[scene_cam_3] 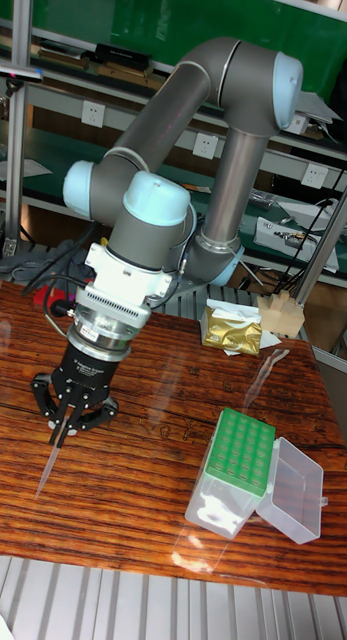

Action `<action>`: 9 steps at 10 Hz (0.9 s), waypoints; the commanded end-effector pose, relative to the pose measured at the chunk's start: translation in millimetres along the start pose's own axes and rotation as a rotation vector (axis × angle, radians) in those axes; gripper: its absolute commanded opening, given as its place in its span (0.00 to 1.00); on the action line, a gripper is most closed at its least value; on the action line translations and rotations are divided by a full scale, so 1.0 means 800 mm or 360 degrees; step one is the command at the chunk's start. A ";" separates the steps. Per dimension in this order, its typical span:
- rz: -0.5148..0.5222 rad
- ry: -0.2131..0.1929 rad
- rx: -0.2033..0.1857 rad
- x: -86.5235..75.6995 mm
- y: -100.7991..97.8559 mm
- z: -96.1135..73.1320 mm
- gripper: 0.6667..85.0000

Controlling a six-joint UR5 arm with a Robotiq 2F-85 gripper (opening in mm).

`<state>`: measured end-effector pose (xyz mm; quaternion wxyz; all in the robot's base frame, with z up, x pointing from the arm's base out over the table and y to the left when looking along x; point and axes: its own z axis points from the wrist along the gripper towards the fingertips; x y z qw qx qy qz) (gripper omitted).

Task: Insert a large pipette tip into the holder for large pipette tips

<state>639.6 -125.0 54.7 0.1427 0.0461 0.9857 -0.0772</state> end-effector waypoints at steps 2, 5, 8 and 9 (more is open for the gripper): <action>0.0041 -0.0014 -0.0050 0.006 0.006 -0.014 0.17; 0.0059 -0.0037 -0.0063 0.017 0.012 -0.009 0.16; 0.0035 -0.0072 -0.0066 0.026 0.007 0.000 0.16; 0.0033 -0.0070 -0.0076 0.029 0.003 -0.003 0.16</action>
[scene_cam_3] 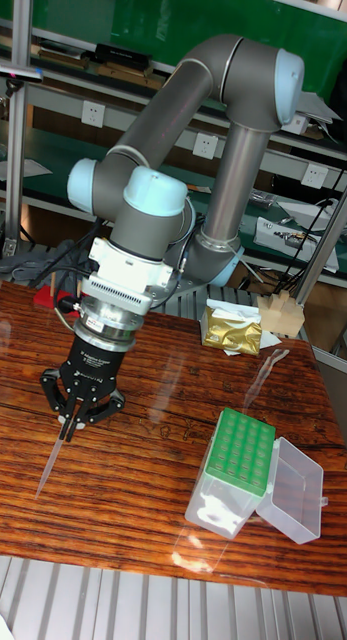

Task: Insert a large pipette tip into the holder for large pipette tips

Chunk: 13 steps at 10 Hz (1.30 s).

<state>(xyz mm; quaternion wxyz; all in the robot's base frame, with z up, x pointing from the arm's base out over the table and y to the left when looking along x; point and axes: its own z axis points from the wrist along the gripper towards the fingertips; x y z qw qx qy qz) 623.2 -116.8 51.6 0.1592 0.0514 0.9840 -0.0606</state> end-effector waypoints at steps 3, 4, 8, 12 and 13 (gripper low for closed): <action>0.0021 -0.0020 -0.0038 0.014 -0.002 -0.004 0.13; 0.0019 -0.0016 -0.0047 0.016 -0.002 -0.005 0.13; 0.0013 -0.0024 -0.0059 0.027 -0.009 -0.007 0.13; -0.0001 -0.0037 -0.0054 0.038 -0.011 -0.002 0.13; -0.0013 -0.0036 -0.0047 0.038 -0.012 -0.001 0.13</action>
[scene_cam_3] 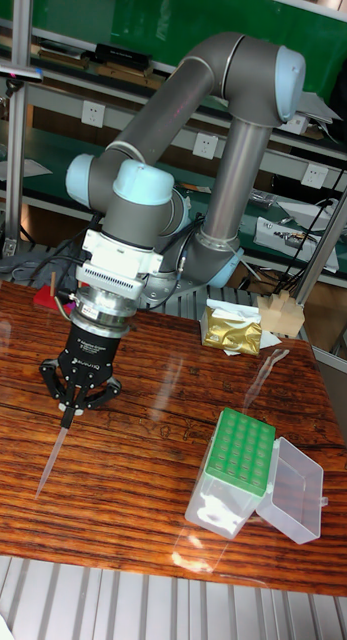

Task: Insert a large pipette tip into the holder for large pipette tips

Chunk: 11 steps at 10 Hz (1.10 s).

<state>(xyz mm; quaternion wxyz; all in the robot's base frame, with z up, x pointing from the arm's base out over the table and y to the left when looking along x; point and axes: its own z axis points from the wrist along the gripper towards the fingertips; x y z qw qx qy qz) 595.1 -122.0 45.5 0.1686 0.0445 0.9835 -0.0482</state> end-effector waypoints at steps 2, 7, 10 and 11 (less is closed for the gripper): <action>-0.0001 -0.0005 0.0000 0.003 -0.003 0.002 0.13; -0.0025 -0.0007 -0.0028 0.020 -0.010 0.007 0.16; -0.0009 -0.0001 -0.0060 0.023 -0.007 0.015 0.19; -0.0022 0.0000 -0.0072 0.025 -0.008 0.020 0.22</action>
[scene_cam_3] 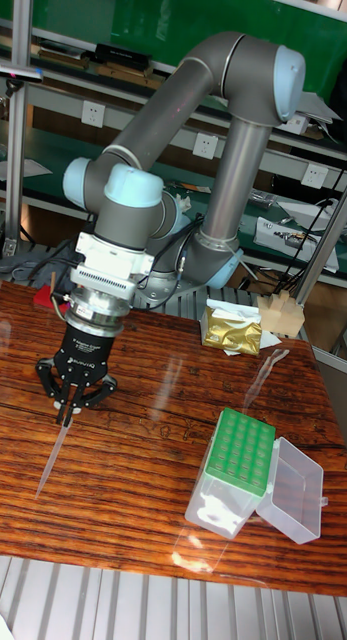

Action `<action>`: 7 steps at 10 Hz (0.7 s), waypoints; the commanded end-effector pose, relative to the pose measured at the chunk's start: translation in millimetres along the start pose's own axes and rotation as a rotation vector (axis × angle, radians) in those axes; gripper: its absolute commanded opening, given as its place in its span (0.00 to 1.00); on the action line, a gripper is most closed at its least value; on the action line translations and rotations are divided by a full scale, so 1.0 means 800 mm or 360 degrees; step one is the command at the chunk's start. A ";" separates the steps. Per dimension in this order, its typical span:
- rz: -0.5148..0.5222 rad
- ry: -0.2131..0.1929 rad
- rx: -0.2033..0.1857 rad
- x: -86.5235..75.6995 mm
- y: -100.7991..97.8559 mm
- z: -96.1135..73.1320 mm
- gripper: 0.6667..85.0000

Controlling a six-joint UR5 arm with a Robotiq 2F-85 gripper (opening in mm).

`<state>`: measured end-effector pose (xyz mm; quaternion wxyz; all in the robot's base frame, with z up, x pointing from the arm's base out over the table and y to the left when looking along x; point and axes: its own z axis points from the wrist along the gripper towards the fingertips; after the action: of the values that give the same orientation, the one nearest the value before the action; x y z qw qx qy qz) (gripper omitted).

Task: Insert a large pipette tip into the holder for large pipette tips

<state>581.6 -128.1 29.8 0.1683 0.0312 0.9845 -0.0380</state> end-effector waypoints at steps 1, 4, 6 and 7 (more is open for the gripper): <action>0.0004 -0.0001 -0.0037 0.006 -0.004 0.008 0.24; 0.0022 0.0002 -0.0014 0.017 -0.010 0.010 0.25; 0.0022 -0.0002 0.0002 0.022 -0.010 0.006 0.25; 0.0021 -0.0005 0.0004 0.023 -0.010 0.005 0.25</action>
<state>569.1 -134.0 19.7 0.1673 0.0316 0.9847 -0.0383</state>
